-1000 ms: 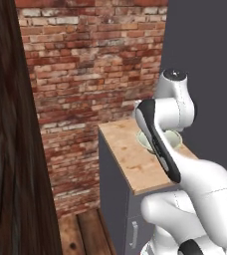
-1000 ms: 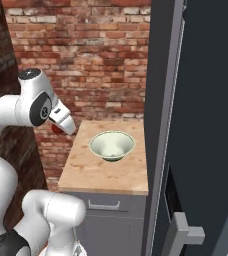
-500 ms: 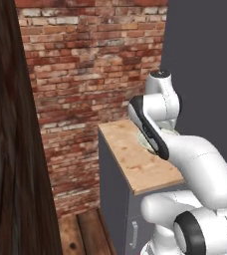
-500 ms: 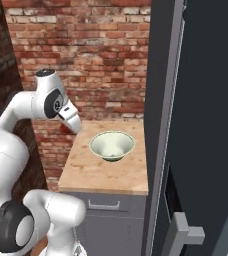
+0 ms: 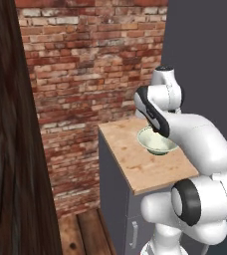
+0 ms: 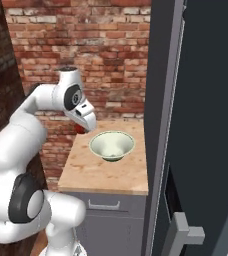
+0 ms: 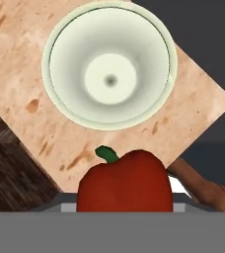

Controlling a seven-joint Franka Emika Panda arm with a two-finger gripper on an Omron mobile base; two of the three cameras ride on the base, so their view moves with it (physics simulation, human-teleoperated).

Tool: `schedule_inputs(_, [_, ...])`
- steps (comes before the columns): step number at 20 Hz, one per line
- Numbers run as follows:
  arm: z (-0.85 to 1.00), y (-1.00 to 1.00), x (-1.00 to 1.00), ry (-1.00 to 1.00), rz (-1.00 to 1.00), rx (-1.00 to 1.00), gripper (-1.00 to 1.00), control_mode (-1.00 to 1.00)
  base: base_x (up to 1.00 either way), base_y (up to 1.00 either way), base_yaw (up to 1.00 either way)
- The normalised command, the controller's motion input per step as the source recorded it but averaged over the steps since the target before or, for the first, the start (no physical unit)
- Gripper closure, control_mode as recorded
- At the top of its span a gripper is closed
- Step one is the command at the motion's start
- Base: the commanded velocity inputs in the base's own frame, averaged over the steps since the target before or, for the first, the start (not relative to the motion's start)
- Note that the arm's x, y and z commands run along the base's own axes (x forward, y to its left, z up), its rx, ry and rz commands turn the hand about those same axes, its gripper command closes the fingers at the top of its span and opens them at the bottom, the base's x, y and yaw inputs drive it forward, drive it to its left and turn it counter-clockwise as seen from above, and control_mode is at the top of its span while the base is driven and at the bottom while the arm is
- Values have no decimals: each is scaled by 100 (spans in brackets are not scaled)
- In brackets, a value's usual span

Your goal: Take the bell pepper, orange, and tangerine from the freezer and place them in the bowl on the counter.

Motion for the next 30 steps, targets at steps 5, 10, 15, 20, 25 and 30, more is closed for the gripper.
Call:
schedule_inputs(5, [-36, -20, 18, 0, -2, 0, 100, -100, 0, 0, 0])
schedule_inputs(10, [-28, -18, 15, 0, 0, 0, 100, -100, 0, 0, 0])
schedule_inputs(15, [-29, -16, 11, 0, 0, 0, 100, -100, 0, 0, 0])
schedule_inputs(20, [-18, -14, 21, 0, 0, 0, 100, -100, 0, 0, 0])
schedule_inputs(25, [-13, -17, 26, 0, 0, 0, 100, -100, 0, 0, 0])
schedule_inputs(30, [-17, -11, 23, 0, 0, 0, 100, -100, 0, 0, 0])
